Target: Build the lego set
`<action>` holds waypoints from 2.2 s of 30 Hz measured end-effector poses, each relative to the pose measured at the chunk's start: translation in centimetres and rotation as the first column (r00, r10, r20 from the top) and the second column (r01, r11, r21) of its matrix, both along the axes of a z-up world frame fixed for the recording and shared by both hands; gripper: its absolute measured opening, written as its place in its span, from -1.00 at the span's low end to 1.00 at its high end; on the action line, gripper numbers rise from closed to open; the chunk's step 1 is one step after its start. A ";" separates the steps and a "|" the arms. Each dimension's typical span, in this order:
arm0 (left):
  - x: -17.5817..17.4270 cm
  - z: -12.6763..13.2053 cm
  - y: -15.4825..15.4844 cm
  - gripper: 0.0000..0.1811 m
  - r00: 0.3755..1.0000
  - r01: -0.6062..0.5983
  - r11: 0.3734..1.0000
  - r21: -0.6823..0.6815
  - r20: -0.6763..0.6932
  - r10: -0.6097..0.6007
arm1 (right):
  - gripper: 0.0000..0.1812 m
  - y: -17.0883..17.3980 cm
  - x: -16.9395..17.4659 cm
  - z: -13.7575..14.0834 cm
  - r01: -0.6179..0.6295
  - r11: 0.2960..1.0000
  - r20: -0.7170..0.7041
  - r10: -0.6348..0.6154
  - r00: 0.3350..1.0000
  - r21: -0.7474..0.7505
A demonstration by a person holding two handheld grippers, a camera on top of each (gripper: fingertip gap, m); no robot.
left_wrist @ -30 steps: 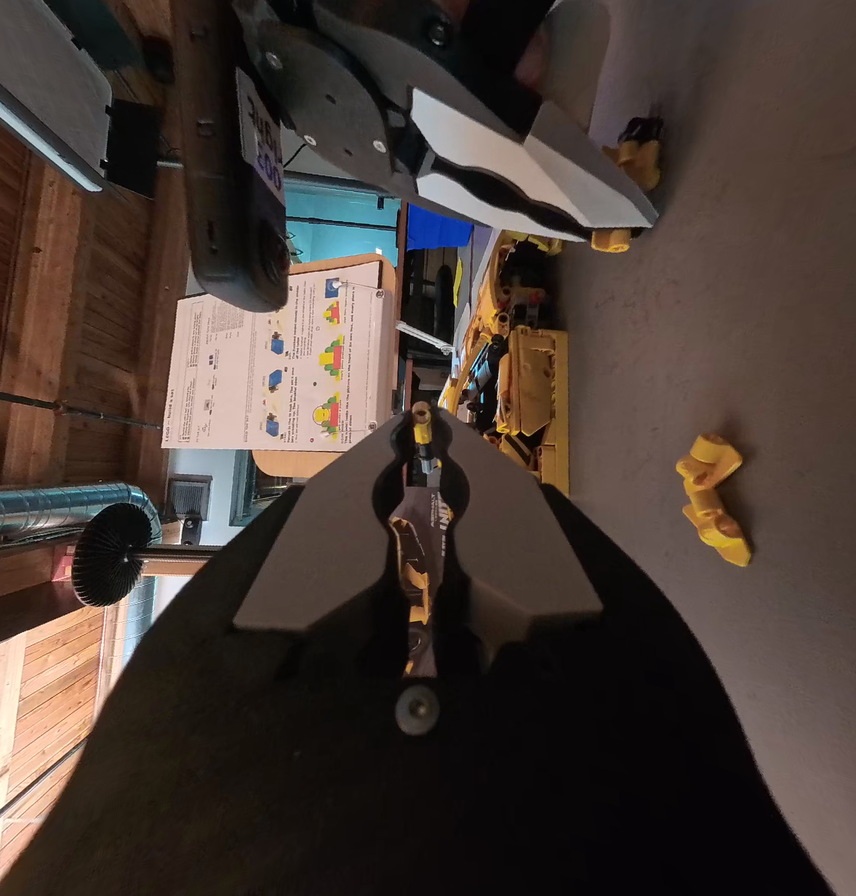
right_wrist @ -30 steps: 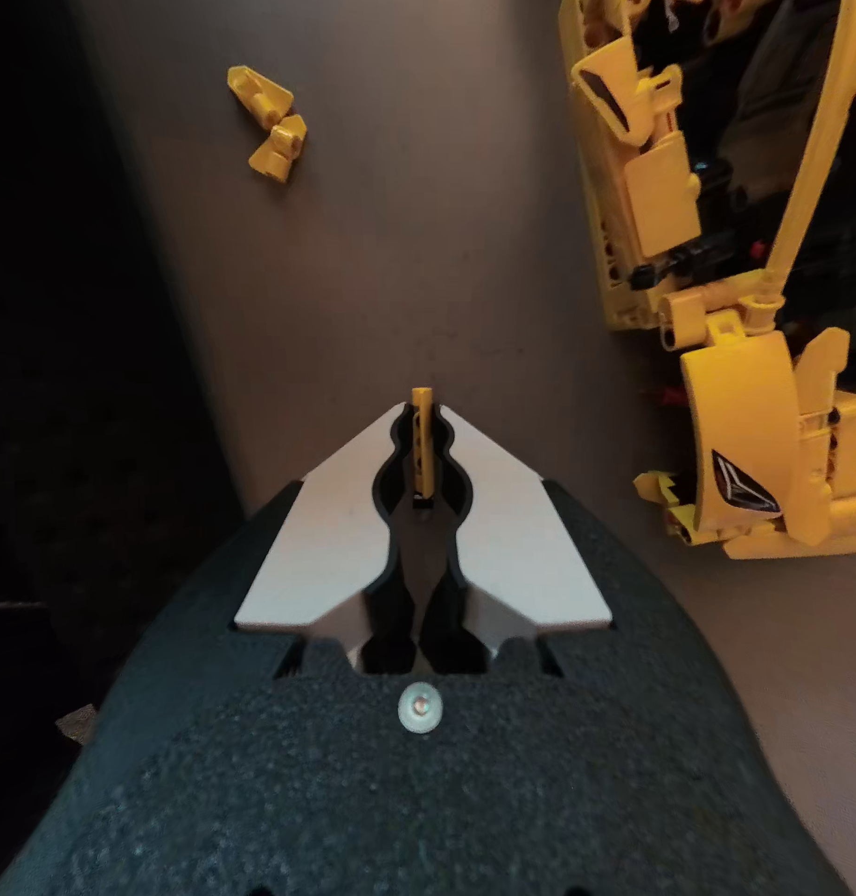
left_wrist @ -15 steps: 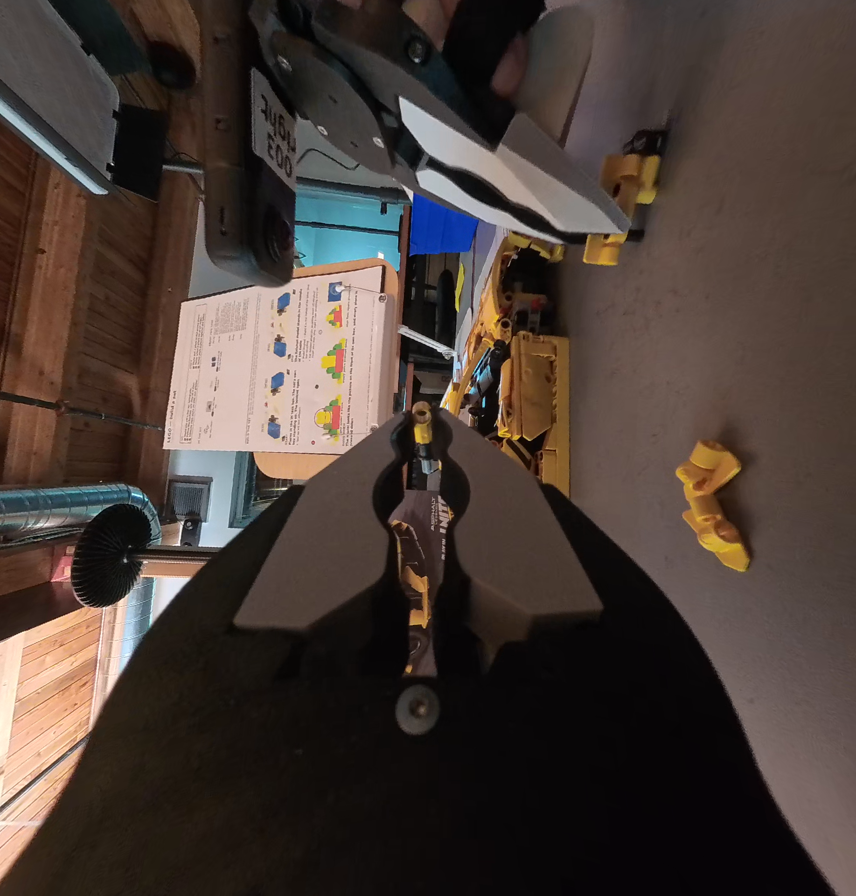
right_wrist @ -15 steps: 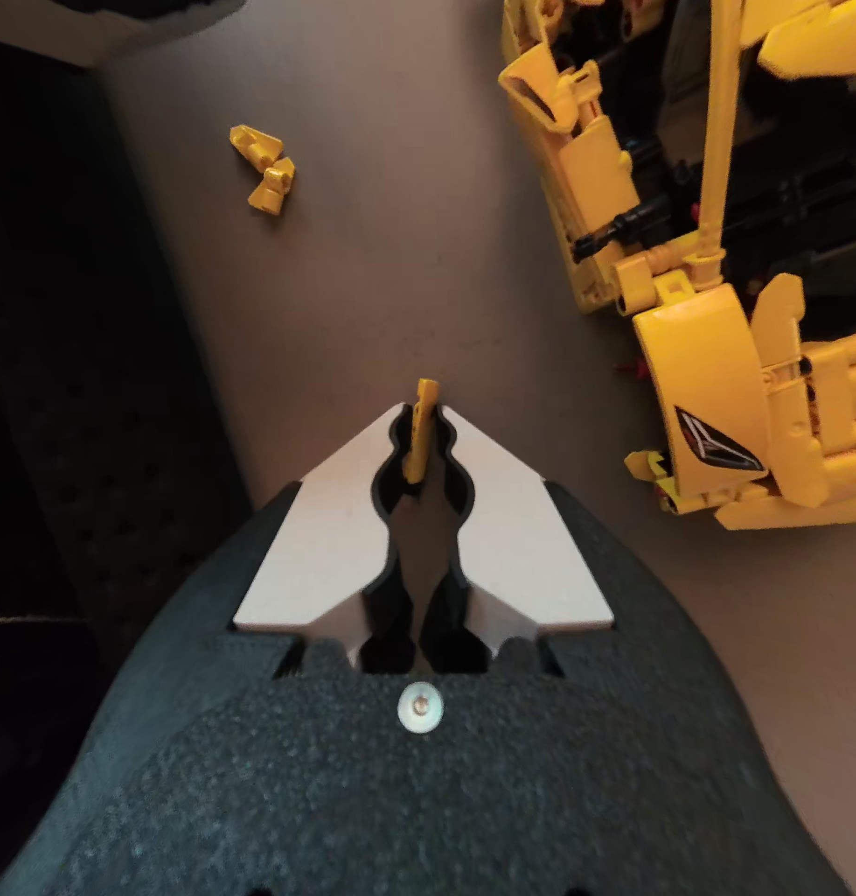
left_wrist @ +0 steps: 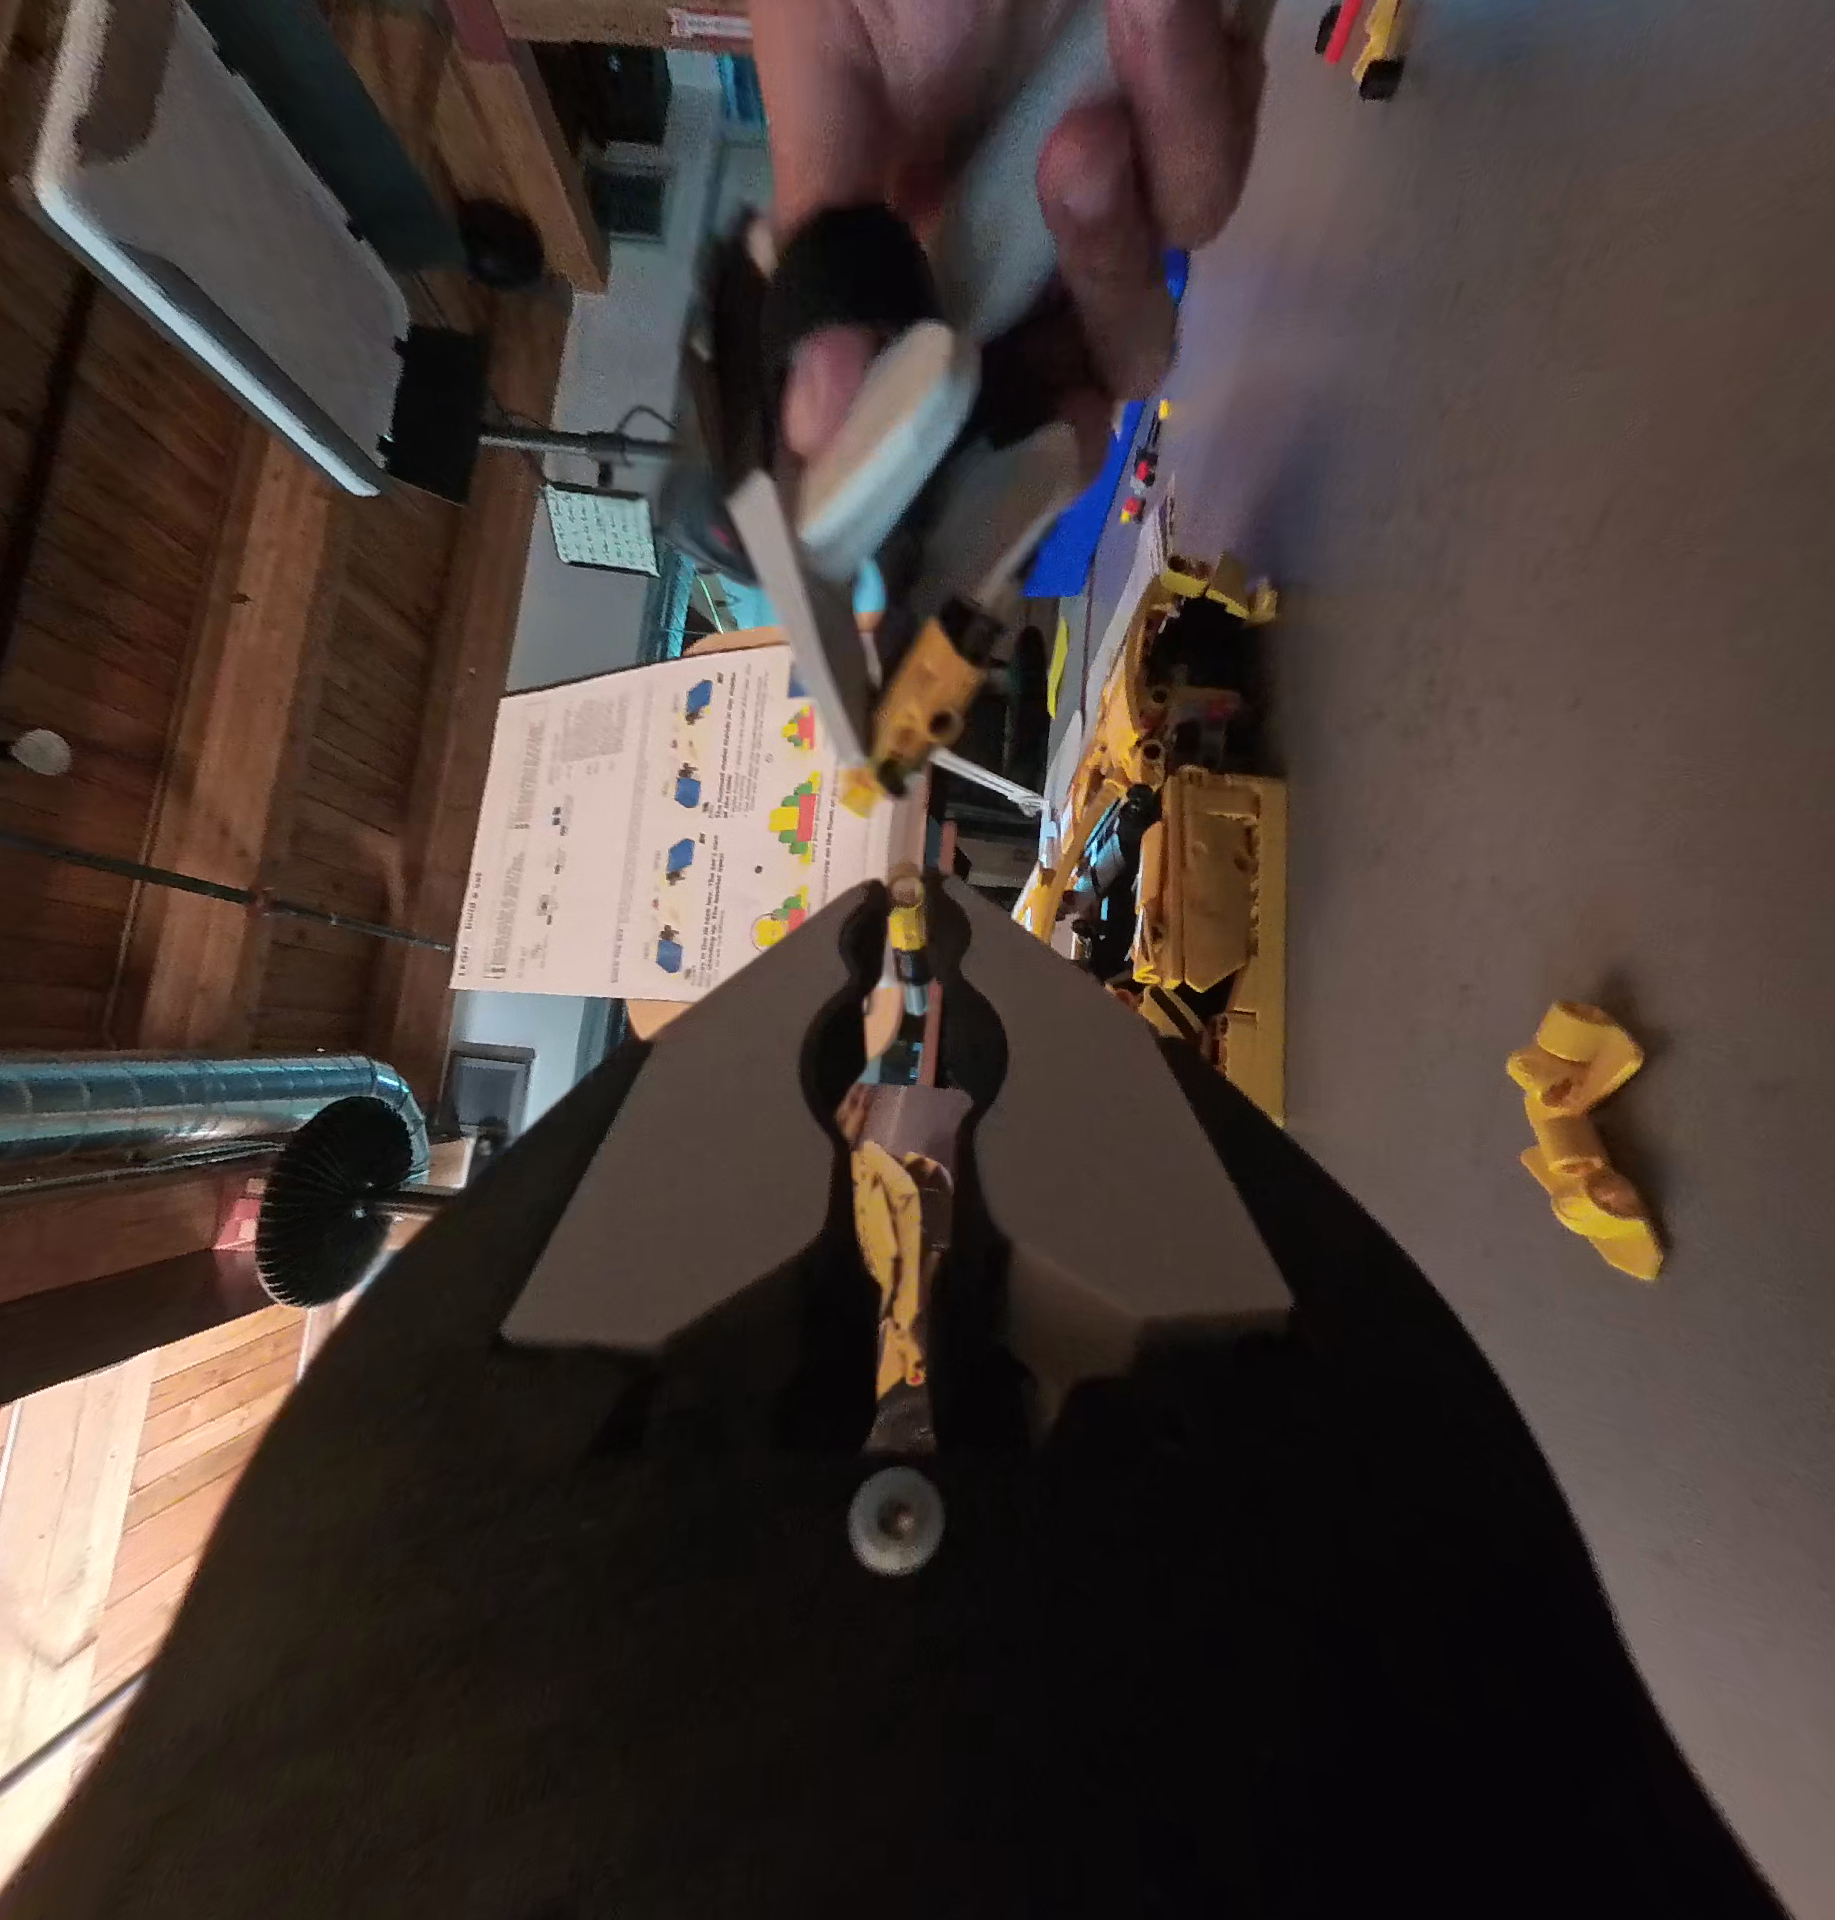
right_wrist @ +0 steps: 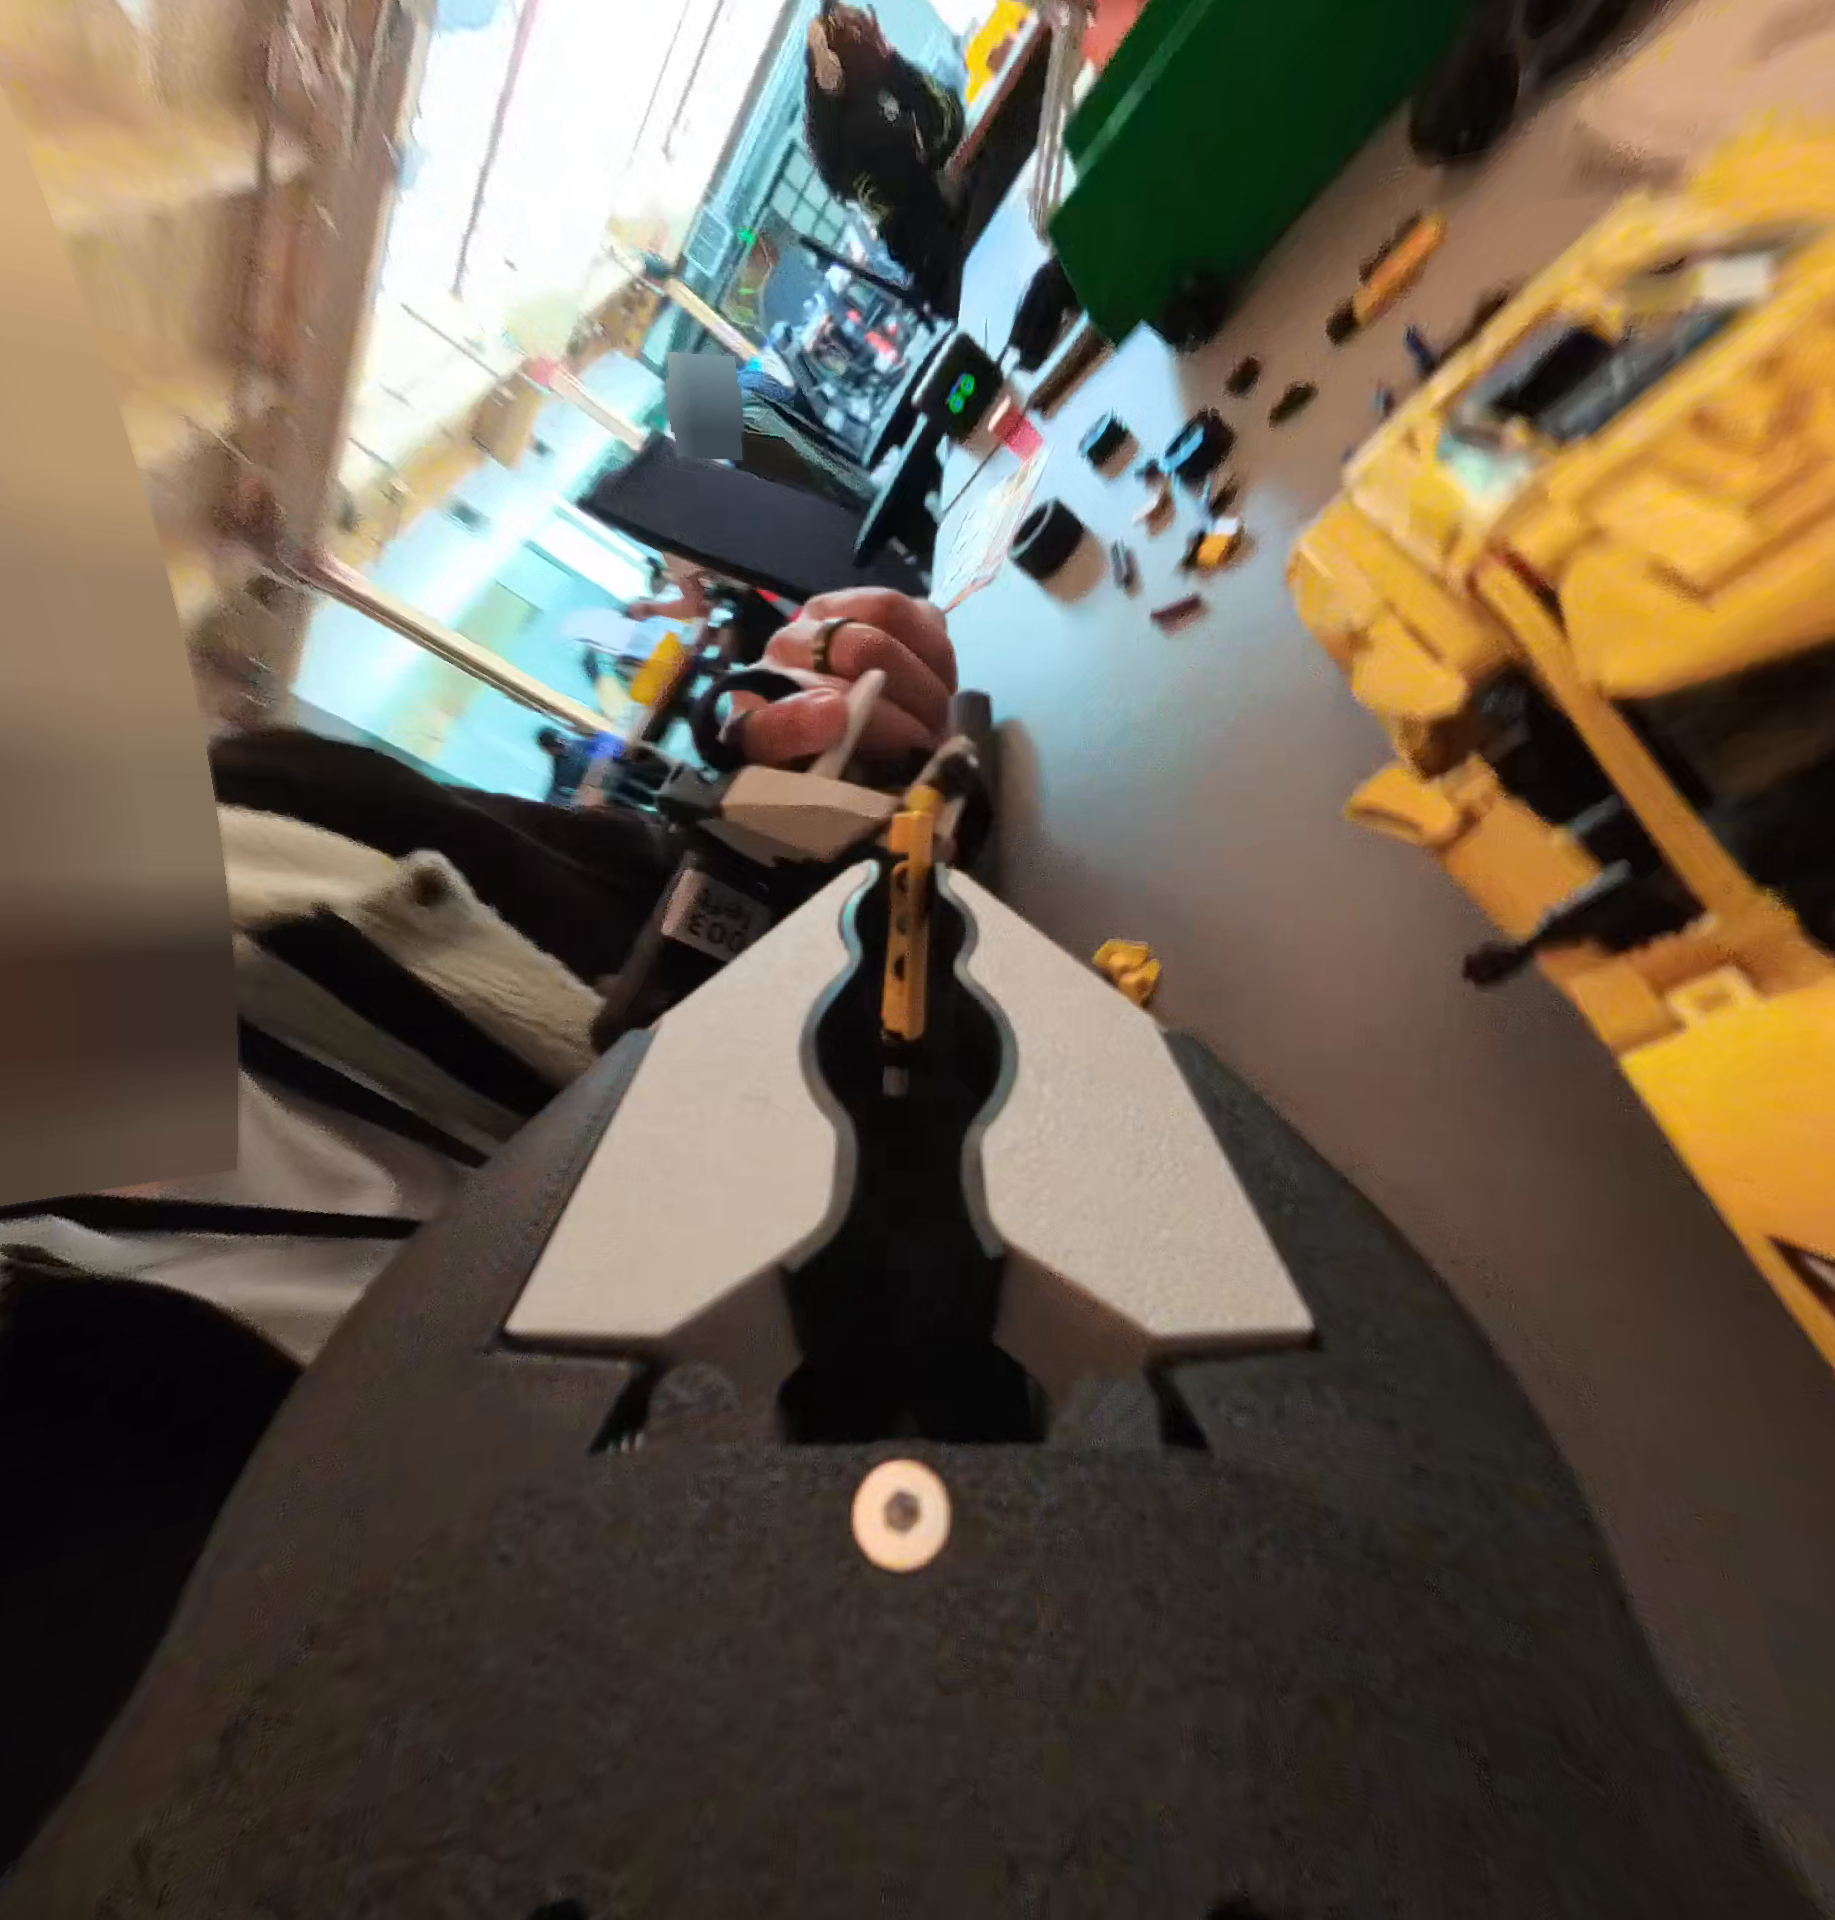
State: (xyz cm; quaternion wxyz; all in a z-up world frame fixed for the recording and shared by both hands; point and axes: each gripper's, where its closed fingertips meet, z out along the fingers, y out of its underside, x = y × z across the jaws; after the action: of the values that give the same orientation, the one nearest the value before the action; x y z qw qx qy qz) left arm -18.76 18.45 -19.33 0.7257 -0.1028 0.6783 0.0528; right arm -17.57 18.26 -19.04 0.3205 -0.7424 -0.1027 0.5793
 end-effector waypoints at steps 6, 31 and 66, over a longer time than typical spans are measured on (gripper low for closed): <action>0.1 -0.4 -0.8 -0.94 1.000 0.021 0.999 0.043 -0.022 -0.020 | -0.92 -0.3 -0.6 -0.3 -0.177 0.961 -0.167 0.143 0.975 -0.213; 0.6 -1.8 -0.7 -0.94 0.997 0.008 0.989 0.149 -0.081 0.004 | -0.92 -0.3 -1.1 -2.0 -0.257 0.882 -0.286 0.148 0.947 -0.395; 1.1 -2.9 3.5 -0.93 0.969 -0.211 0.977 -0.017 -0.138 0.207 | -0.65 2.3 1.4 -0.9 0.148 0.941 0.288 -0.239 0.927 0.305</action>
State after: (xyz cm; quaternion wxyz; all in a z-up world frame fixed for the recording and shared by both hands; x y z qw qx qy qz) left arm -17.62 21.94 -22.26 0.6666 -0.1814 0.7121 0.1251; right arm -16.14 20.52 -19.97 0.4567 -0.7806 -0.1594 0.3960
